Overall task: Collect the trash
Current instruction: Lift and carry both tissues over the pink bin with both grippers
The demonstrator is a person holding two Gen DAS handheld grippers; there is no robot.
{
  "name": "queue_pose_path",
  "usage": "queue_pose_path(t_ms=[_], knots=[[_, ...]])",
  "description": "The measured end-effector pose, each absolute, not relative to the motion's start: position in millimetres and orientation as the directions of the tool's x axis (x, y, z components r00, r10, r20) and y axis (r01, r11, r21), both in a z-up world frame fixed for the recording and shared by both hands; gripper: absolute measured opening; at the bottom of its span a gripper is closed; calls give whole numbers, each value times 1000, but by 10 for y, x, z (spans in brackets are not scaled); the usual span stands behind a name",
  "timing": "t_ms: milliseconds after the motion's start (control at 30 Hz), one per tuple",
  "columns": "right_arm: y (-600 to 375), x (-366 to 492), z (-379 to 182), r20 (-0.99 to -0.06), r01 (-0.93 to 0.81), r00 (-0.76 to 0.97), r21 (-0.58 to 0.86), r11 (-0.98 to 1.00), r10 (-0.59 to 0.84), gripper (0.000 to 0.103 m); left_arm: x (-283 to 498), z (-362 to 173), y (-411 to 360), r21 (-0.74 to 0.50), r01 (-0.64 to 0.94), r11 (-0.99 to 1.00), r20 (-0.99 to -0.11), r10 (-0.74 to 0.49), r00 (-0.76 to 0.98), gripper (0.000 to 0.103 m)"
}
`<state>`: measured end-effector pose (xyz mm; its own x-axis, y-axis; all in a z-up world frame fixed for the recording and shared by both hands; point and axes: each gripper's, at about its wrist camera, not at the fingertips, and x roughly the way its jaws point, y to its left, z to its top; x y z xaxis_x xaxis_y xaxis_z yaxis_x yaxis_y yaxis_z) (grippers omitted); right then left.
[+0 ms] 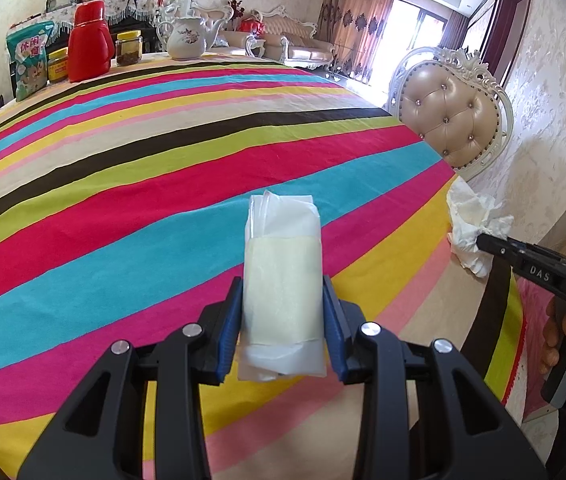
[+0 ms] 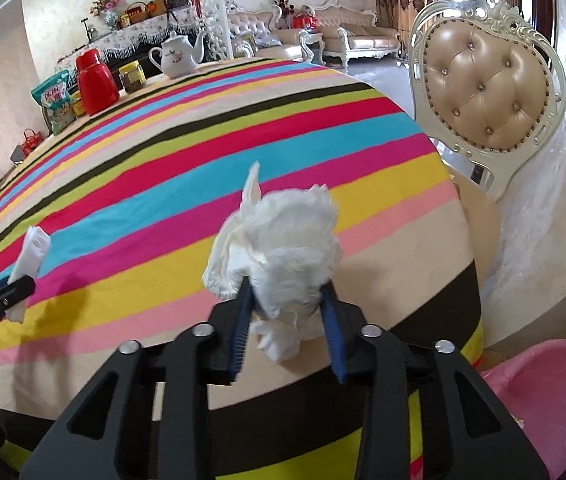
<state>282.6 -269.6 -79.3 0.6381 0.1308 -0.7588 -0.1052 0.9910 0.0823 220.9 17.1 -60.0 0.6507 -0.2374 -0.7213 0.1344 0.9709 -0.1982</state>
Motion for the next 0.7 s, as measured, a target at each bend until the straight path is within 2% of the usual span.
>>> queue_pose_path(t_ms=[33, 167, 400, 500, 700], knots=[[-2696, 2822, -817, -764, -107, 633, 74, 991, 126, 44, 2209, -602, 170, -198, 135, 971, -721, -237, 651, 36], [-2724, 2816, -915, -778, -103, 618, 68, 992, 117, 44, 2209, -600, 171, -198, 134, 971, -721, -237, 651, 36], [-2745, 2816, -967, -779, -116, 613, 75, 990, 131, 16, 2209, -604, 168, -198, 134, 971, -722, -237, 650, 36], [-2752, 2798, -930, -770, -121, 623, 80, 989, 138, 11, 2209, -600, 171, -199, 134, 971, -721, -238, 651, 36], [-2806, 2753, -855, -755, -111, 640, 92, 990, 142, 10, 2210, -604, 164, -198, 137, 971, -721, -238, 650, 36]])
